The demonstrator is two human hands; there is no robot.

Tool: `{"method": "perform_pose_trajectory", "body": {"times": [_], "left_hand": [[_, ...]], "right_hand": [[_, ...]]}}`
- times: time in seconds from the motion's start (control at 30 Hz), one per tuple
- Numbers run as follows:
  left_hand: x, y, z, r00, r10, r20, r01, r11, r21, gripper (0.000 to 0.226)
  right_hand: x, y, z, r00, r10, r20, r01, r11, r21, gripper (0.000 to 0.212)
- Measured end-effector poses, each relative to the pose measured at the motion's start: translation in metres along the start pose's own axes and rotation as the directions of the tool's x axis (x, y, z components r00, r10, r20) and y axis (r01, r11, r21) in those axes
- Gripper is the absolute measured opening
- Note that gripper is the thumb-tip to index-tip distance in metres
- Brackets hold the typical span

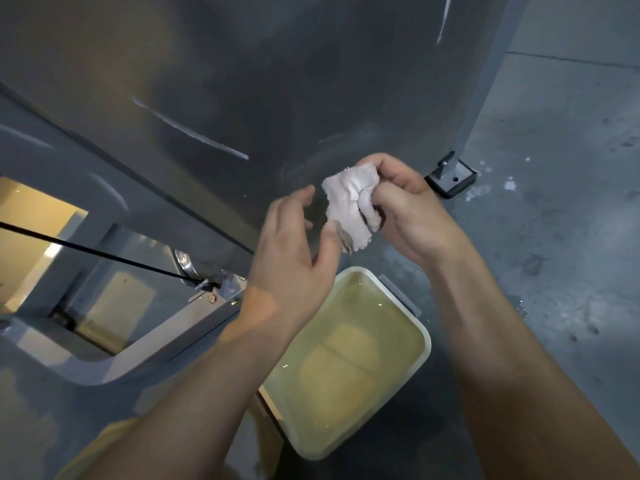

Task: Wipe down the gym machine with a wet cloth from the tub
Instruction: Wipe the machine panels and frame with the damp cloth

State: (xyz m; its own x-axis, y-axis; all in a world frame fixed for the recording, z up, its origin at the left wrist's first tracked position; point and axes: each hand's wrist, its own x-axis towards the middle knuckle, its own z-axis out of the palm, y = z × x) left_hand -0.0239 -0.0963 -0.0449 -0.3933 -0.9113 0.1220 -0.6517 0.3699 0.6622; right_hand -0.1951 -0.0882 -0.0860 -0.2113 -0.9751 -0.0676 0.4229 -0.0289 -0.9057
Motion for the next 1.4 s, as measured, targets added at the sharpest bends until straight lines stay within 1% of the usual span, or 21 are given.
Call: {"method": "perform_pose_trajectory", "body": {"times": [0.07, 0.17, 0.3, 0.33, 0.4, 0.47, 0.53, 0.6, 0.67, 0.73, 0.8, 0.87, 0.93, 0.97, 1.03, 1.1, 1.17, 1.23, 1.3, 1.37, 1.4], "left_hand": [[0.003, 0.004, 0.004, 0.995, -0.094, 0.038, 0.097, 0.992, -0.087, 0.04], [0.006, 0.013, 0.008, 0.986, -0.164, -0.012, 0.16, 0.976, -0.15, 0.008], [0.012, 0.026, 0.014, 0.971, -0.226, -0.076, 0.208, 0.959, -0.193, 0.006], [0.013, 0.029, 0.017, 0.968, -0.235, -0.081, 0.215, 0.955, -0.204, 0.006], [0.015, 0.032, 0.022, 0.965, -0.244, -0.099, 0.217, 0.949, -0.227, 0.008], [0.017, 0.032, 0.028, 0.959, -0.25, -0.133, 0.215, 0.949, -0.232, 0.01], [0.021, 0.032, 0.033, 0.962, -0.237, -0.137, 0.196, 0.945, -0.262, 0.01], [0.024, 0.031, 0.036, 0.974, -0.207, -0.095, 0.167, 0.933, -0.318, 0.007], [0.025, 0.03, 0.034, 0.982, -0.186, -0.037, 0.16, 0.918, -0.364, 0.008], [0.026, 0.029, 0.028, 0.982, -0.188, 0.031, 0.185, 0.9, -0.395, 0.029], [0.026, 0.027, 0.022, 0.983, -0.173, 0.07, 0.186, 0.884, -0.429, 0.04], [0.024, 0.025, 0.018, 0.99, -0.126, 0.058, 0.139, 0.91, -0.391, 0.04], [0.021, 0.02, 0.014, 1.0, -0.023, -0.013, 0.019, 0.969, -0.245, 0.034], [0.019, 0.017, 0.011, 0.997, 0.047, -0.056, -0.054, 0.988, -0.147, 0.032], [0.016, 0.008, 0.003, 0.976, 0.178, -0.126, -0.174, 0.984, 0.044, 0.029], [0.013, 0.001, -0.007, 0.946, 0.259, -0.194, -0.223, 0.956, 0.189, 0.026], [0.01, -0.004, -0.016, 0.913, 0.313, -0.263, -0.231, 0.926, 0.298, 0.026], [0.006, -0.011, -0.022, 0.871, 0.375, -0.317, -0.236, 0.885, 0.401, 0.027], [0.003, -0.017, -0.027, 0.853, 0.408, -0.325, -0.231, 0.854, 0.466, 0.029], [0.001, -0.022, -0.032, 0.86, 0.406, -0.31, -0.22, 0.841, 0.494, 0.033], [-0.001, -0.023, -0.034, 0.867, 0.4, -0.297, -0.214, 0.838, 0.502, 0.036]], "right_hand": [[-0.005, -0.001, -0.004, 0.996, 0.014, 0.085, -0.018, 0.999, 0.05, 0.035], [-0.011, 0.001, -0.015, 0.994, 0.059, 0.091, -0.063, 0.997, 0.047, 0.029], [-0.02, 0.003, -0.03, 0.984, 0.104, 0.144, -0.119, 0.988, 0.096, 0.02], [-0.021, 0.003, -0.032, 0.991, 0.093, 0.097, -0.097, 0.994, 0.045, 0.016], [-0.019, 0.001, -0.036, 0.996, 0.033, -0.078, -0.042, 0.991, -0.123, 0.013], [-0.016, 0.003, -0.035, 0.977, -0.042, -0.207, -0.011, 0.969, -0.249, 0.015], [-0.014, 0.008, -0.03, 0.961, -0.168, -0.22, 0.063, 0.907, -0.416, 0.017], [-0.011, 0.013, -0.028, 0.96, -0.231, -0.156, 0.121, 0.849, -0.514, 0.016], [-0.012, 0.011, -0.026, 0.986, -0.138, -0.09, 0.087, 0.9, -0.427, 0.021], [-0.014, 0.011, -0.023, 0.996, -0.086, -0.031, 0.071, 0.943, -0.324, 0.021], [-0.013, 0.014, -0.019, 0.992, -0.101, -0.071, 0.077, 0.957, -0.281, 0.014], [-0.011, 0.02, -0.014, 0.983, -0.112, -0.145, 0.071, 0.962, -0.264, 0.011], [-0.005, 0.023, -0.012, 0.955, -0.126, -0.268, 0.051, 0.962, -0.269, 0.008], [-0.001, 0.022, -0.012, 0.922, -0.152, -0.357, 0.048, 0.958, -0.284, 0.011], [0.01, 0.018, -0.015, 0.81, -0.254, -0.529, 0.076, 0.939, -0.334, 0.015], [0.023, 0.012, -0.015, 0.72, -0.366, -0.59, 0.111, 0.899, -0.423, 0.011], [0.034, 0.013, -0.003, 0.691, -0.448, -0.567, 0.14, 0.853, -0.503, 0.014], [0.035, 0.024, 0.022, 0.668, -0.566, -0.483, 0.202, 0.763, -0.615, 0.012], [0.023, 0.043, 0.05, 0.708, -0.649, -0.277, 0.31, 0.639, -0.704, 0.01], [0.011, 0.059, 0.062, 0.759, -0.65, -0.041, 0.407, 0.522, -0.749, 0.009], [0.012, 0.059, 0.059, 0.759, -0.65, 0.024, 0.435, 0.48, -0.761, 0.009]]}}
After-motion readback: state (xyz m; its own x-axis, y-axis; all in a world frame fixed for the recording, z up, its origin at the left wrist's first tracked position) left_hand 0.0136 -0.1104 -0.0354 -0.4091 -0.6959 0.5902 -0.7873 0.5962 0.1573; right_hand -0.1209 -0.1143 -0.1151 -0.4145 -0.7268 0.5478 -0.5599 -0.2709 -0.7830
